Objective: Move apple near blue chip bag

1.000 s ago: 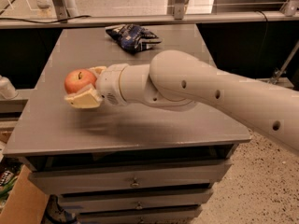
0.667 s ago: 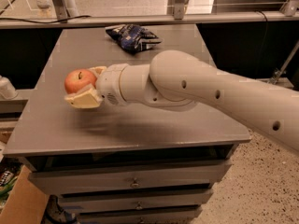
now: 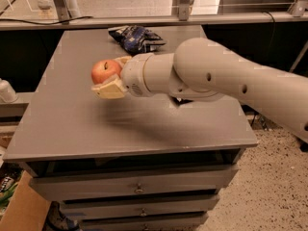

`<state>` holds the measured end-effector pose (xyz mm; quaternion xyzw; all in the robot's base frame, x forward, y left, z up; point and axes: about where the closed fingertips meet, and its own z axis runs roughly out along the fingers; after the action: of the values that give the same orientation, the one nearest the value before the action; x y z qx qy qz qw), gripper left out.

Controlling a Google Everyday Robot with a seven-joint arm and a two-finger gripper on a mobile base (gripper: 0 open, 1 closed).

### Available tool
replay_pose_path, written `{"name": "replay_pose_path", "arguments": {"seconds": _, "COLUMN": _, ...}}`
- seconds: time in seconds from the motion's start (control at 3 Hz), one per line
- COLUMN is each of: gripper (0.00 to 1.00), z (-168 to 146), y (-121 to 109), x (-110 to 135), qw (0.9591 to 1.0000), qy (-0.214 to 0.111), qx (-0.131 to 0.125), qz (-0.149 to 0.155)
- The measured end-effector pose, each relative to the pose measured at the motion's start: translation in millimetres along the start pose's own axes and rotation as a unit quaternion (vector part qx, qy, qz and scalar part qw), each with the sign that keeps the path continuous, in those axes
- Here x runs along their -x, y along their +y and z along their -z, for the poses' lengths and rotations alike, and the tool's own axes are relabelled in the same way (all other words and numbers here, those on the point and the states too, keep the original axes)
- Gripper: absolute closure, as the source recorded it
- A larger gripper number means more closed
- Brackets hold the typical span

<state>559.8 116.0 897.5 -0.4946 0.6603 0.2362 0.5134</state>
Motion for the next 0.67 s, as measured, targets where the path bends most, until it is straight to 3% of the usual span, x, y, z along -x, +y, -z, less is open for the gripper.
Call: {"name": "replay_pose_path", "arguments": {"seconds": 0.67, "gripper": 1.00, "z": 67.4, "y": -108.5, "x": -37.1, "qw": 0.9948, "qy": 0.013, "qx": -0.101, "qz": -0.007}}
